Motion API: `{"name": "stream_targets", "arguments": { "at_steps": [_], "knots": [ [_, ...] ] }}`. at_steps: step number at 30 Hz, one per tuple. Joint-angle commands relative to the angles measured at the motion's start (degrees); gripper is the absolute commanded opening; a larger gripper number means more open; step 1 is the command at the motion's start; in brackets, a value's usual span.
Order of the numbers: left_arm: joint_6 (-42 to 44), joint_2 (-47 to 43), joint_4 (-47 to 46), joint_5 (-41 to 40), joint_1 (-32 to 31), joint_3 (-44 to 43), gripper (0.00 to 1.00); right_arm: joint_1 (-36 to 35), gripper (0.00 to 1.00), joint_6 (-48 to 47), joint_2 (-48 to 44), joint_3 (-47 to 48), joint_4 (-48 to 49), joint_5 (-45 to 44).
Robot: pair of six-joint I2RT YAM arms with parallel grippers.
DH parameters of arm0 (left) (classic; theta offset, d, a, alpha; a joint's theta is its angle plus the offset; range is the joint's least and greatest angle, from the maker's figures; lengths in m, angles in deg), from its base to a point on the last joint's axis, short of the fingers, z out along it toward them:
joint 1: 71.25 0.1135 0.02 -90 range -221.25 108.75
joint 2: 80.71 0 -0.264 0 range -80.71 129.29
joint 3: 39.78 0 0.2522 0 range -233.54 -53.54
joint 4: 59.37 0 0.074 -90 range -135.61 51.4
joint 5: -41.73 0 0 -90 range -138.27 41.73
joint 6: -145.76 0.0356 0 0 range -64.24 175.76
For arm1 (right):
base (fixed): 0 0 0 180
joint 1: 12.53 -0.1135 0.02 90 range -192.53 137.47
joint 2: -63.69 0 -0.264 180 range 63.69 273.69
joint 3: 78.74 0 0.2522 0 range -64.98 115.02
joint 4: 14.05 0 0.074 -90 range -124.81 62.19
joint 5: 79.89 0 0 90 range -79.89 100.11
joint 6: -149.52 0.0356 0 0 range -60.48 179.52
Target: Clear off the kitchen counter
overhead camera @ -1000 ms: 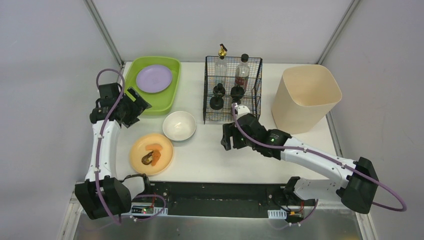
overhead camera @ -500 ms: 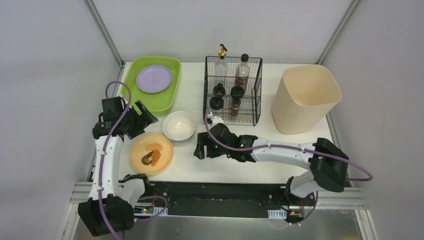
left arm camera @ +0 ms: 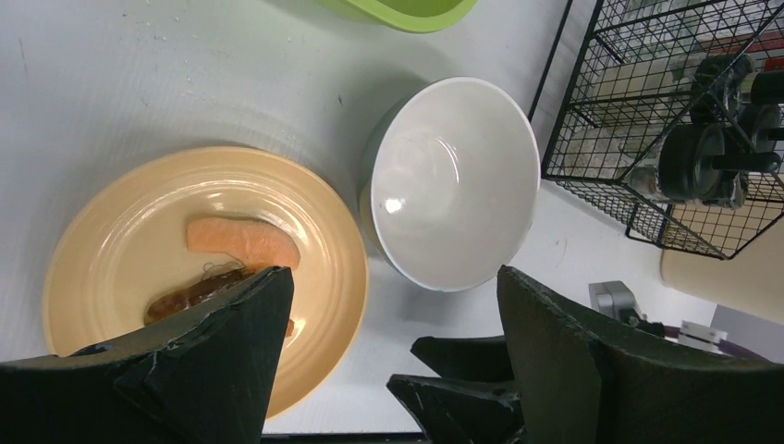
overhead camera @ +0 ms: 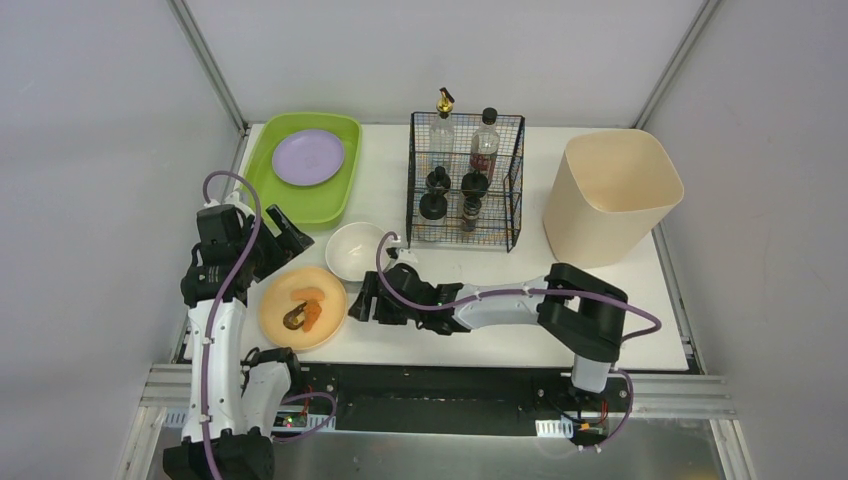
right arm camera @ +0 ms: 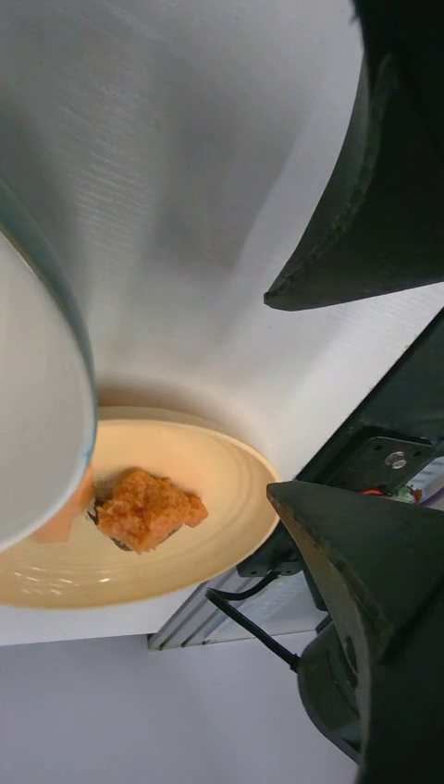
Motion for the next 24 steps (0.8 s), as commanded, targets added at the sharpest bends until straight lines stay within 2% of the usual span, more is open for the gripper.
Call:
{"name": "stream_targets", "arguments": {
  "at_steps": [1, 9, 24],
  "knots": [
    [1.36, -1.97, -0.79, -1.37, -0.28, 0.75, 0.83, -0.33, 0.70, 5.36, 2.38, 3.29, 6.25, -3.46],
    [1.44, -2.62, -0.77, -0.86, -0.28, 0.87, 0.83, -0.98, 0.69, 6.77, 7.62, 6.16, 7.88, -4.06],
    [1.46, -3.63, -0.75, -1.44, -0.28, 1.05, 0.83, -3.32, 0.57, 7.50, 13.22, 9.14, 7.86, -3.88]
  ]
}}
